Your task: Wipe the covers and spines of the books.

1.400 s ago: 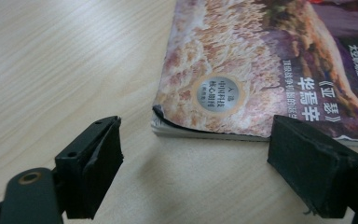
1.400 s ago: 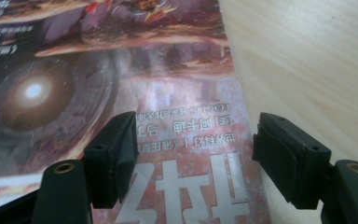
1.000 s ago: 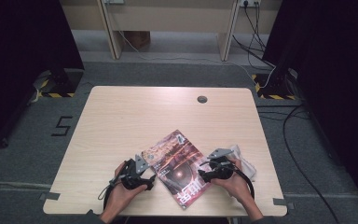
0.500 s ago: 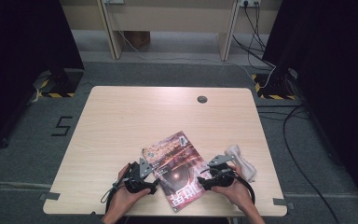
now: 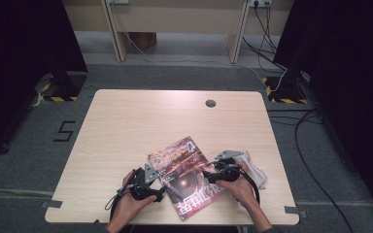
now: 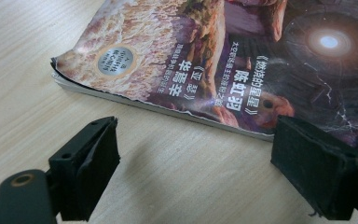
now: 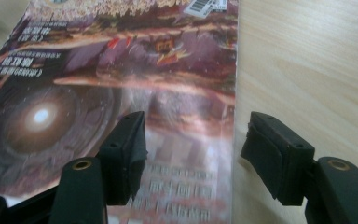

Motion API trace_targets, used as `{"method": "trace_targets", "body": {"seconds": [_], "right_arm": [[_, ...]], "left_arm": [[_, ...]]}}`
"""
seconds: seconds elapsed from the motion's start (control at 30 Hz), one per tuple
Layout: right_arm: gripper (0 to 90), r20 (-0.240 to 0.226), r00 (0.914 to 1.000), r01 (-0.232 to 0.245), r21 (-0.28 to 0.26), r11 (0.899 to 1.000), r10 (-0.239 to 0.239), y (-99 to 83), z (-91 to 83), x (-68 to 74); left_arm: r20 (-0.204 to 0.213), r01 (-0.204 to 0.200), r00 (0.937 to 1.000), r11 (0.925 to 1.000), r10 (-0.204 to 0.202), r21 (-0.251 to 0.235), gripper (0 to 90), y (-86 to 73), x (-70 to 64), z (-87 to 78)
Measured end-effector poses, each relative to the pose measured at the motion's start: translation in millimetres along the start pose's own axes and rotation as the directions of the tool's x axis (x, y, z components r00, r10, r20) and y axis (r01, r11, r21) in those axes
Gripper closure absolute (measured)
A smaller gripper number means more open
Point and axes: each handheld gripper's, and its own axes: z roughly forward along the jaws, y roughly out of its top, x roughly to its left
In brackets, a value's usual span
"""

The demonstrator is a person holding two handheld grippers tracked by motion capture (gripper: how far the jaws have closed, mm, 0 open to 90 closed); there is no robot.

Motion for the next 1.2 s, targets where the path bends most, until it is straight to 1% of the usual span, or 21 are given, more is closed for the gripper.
{"method": "trace_targets", "body": {"seconds": [0.03, 0.13, 0.23, 0.27, 0.3, 0.4, 0.47, 0.5, 0.53, 0.57, 0.73, 0.77, 0.9, 0.93, 0.97, 1.0, 1.03, 1.07, 1.1, 1.13, 1.2], "right_arm": [[38.5, 0.000, 1.0000, 0.000, 0.000, 1.000, 0.000, 0.0, 0.0, 0.0], [38.8, -0.019, 0.9998, -0.005, 0.005, 1.000, 0.005, 8.2, 11.9, -0.6], [36.9, -0.029, 0.9994, -0.018, 0.004, 1.000, 0.018, 12.8, 16.5, -0.1], [35.0, -0.032, 0.9987, -0.039, -0.001, 0.999, 0.039, 16.0, 19.8, -0.2], [35.0, -0.032, 0.9987, -0.039, -0.001, 0.999, 0.039, 16.0, 19.8, -0.2], [34.3, -0.050, 0.9950, -0.087, -0.011, 0.996, 0.086, 17.5, 21.1, -2.1], [34.6, -0.055, 0.9933, -0.102, -0.012, 0.995, 0.101, 17.3, 20.8, -2.4], [37.0, -0.055, 0.9899, -0.131, -0.018, 0.991, 0.130, 17.6, 20.5, -3.4], [37.0, -0.057, 0.9865, -0.155, -0.016, 0.988, 0.154, 18.4, 20.3, -4.3], [37.1, -0.061, 0.9825, -0.177, -0.011, 0.984, 0.176, 19.4, 20.2, -4.9], [37.5, -0.074, 0.9800, -0.187, -0.022, 0.982, 0.185, 23.1, 17.5, -6.5], [38.6, -0.096, 0.9748, -0.206, -0.049, 0.977, 0.201, 25.8, 13.2, -7.2], [41.1, -0.122, 0.9733, -0.204, -0.067, 0.977, 0.195, 28.8, 8.2, -8.1], [48.5, -0.176, 0.9604, -0.230, -0.065, 0.971, 0.216, 28.1, 7.2, -8.4], [48.5, -0.176, 0.9604, -0.230, -0.065, 0.971, 0.216, 28.1, 7.2, -8.4], [54.2, -0.258, 0.9413, -0.241, -0.064, 0.968, 0.218, 29.6, 5.4, -3.7], [54.3, -0.228, 0.9564, -0.201, -0.057, 0.978, 0.183, 32.3, 3.6, -0.9], [54.3, -0.228, 0.9564, -0.201, -0.057, 0.978, 0.183, 32.3, 3.6, -0.9], [57.3, -0.191, 0.9734, -0.137, -0.038, 0.990, 0.127, 37.2, 0.1, 2.8], [57.3, -0.191, 0.9734, -0.137, -0.038, 0.990, 0.127, 37.2, 0.1, 2.8], [60.2, -0.179, 0.9776, -0.119, -0.038, 0.992, 0.111, 37.3, -0.6, 2.4]], "left_arm": [[0.000, 0.000, 1.0000, 1.0000, 0.000, 0.000, 13.9, 0.0, 0.0, 0.0], [0.003, 0.009, 1.0000, 1.0000, -0.009, -0.003, 13.5, -0.4, 0.5, 0.5], [0.000, 0.004, 1.0000, 1.0000, -0.004, -0.001, 13.5, -0.2, 0.2, 0.3], [0.001, 0.003, 1.0000, 1.0000, -0.003, -0.001, 13.4, 0.0, 0.3, 0.4], [0.003, 0.004, 1.0000, 1.0000, -0.004, 0.000, 13.4, 0.0, 0.5, 0.4], [0.000, 0.012, 0.9999, 0.9999, -0.012, 0.003, 13.2, 0.3, 0.4, 0.8], [-0.004, 0.010, 0.9999, 0.9999, -0.010, 0.005, 12.2, 0.6, 0.7, 1.2], [-0.009, 0.036, 0.9993, 0.9993, -0.036, 0.009, 9.0, 0.6, 1.4, 2.5], [-0.009, 0.036, 0.9993, 0.9993, -0.036, 0.009, 7.7, 0.6, 1.4, 2.5], [-0.013, 0.054, 0.9985, 0.9985, -0.054, 0.012, 6.3, 0.5, 2.1, 3.7], [-0.029, 0.062, 0.9977, 0.9978, -0.061, 0.023, 1.9, 1.3, 2.4, 4.9], [-0.032, 0.063, 0.9976, 0.9978, -0.062, 0.022, 1.7, 1.4, 2.0, 4.8], [-0.039, 0.056, 0.9977, 0.9982, -0.055, 0.020, 1.7, 1.3, 1.1, 4.5], [-0.039, 0.053, 0.9979, 0.9984, -0.052, 0.019, 1.9, 1.2, 0.4, 4.1], [-0.039, 0.053, 0.9979, 0.9984, -0.052, 0.019, 2.2, 1.2, 0.4, 4.1], [-0.034, 0.050, 0.9982, 0.9983, -0.049, 0.029, 2.3, 2.8, 0.4, 4.4], [-0.035, 0.049, 0.9982, 0.9984, -0.048, 0.028, 2.5, 3.2, 0.1, 4.6], [-0.035, 0.049, 0.9982, 0.9984, -0.048, 0.028, 2.6, 3.2, 0.1, 4.6], [-0.039, 0.050, 0.9980, 0.9985, -0.049, 0.023, 3.1, 2.9, -1.1, 4.6], [-0.047, 0.040, 0.9981, 0.9990, -0.039, 0.020, 3.1, 2.8, -2.3, 3.8], [-0.051, 0.021, 0.9985, 0.9997, -0.020, 0.015, 5.4, 3.3, -4.2, 3.0]]}}
